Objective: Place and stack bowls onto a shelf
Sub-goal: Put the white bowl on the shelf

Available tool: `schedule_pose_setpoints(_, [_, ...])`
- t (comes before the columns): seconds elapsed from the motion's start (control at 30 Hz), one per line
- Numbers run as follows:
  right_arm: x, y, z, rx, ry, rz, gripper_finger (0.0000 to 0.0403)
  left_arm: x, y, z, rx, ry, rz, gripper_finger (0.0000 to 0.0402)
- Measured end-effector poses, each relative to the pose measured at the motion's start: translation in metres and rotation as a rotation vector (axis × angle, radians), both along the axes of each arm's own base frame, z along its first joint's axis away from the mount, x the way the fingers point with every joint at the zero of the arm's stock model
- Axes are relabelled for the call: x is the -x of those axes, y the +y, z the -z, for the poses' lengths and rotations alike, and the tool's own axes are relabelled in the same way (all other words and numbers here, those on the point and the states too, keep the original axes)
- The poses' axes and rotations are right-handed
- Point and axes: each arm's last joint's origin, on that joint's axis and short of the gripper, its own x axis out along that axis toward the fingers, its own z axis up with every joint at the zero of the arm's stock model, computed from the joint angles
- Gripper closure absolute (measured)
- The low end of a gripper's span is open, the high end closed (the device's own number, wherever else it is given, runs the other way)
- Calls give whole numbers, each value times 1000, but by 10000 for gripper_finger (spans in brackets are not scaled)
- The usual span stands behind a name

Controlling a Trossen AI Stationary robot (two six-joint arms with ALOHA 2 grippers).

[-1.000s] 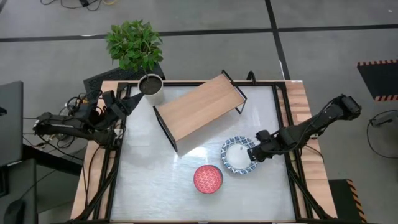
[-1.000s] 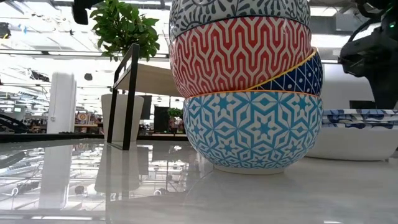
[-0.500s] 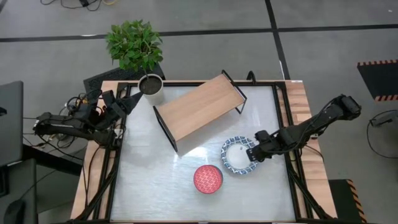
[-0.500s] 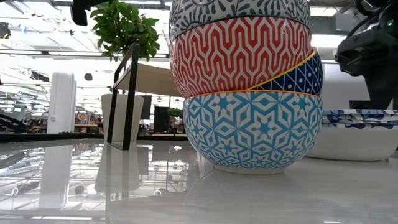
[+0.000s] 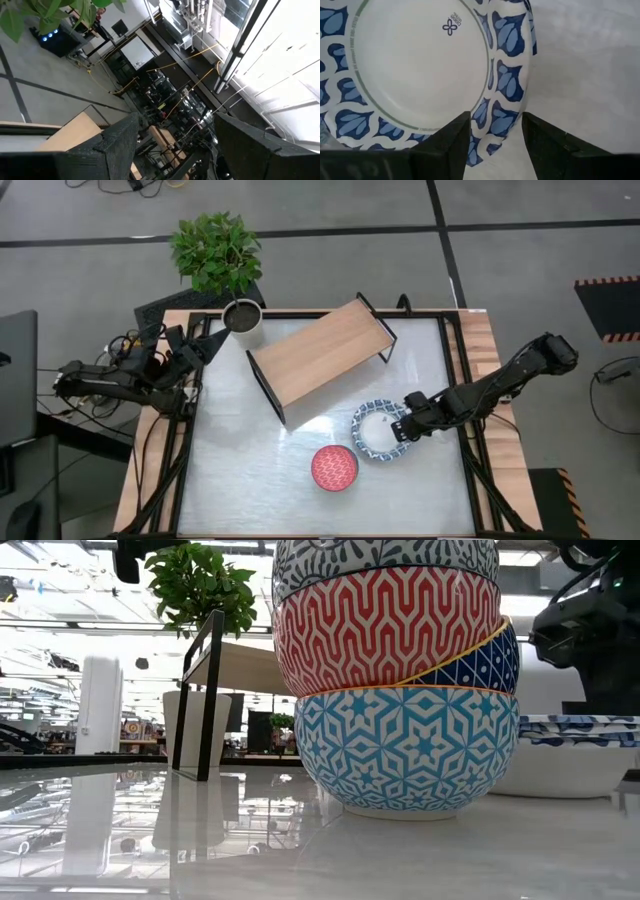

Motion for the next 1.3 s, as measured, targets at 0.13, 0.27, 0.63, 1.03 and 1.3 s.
schedule_pose_setpoints(0.13, [-1, 1, 0, -16, -5, -5, 216, 0, 0, 0, 0, 2, 0, 155])
schedule_pose_setpoints(0.27, [-1, 1, 0, -21, -3, -8, 232, 0, 0, 0, -1, 4, 0, 155])
schedule_pose_setpoints(0.63, [-1, 2, 0, -34, 1, -40, 304, 0, 0, 1, 2, 7, -8, 155])
schedule_pose_setpoints(1.03, [-2, 3, -18, -67, -37, -77, 384, 0, 1, 1, 15, 3, -22, 155])
schedule_pose_setpoints(1.3, [-5, -5, -55, -44, -91, -88, 375, 0, 1, 1, 15, 3, -22, 155])
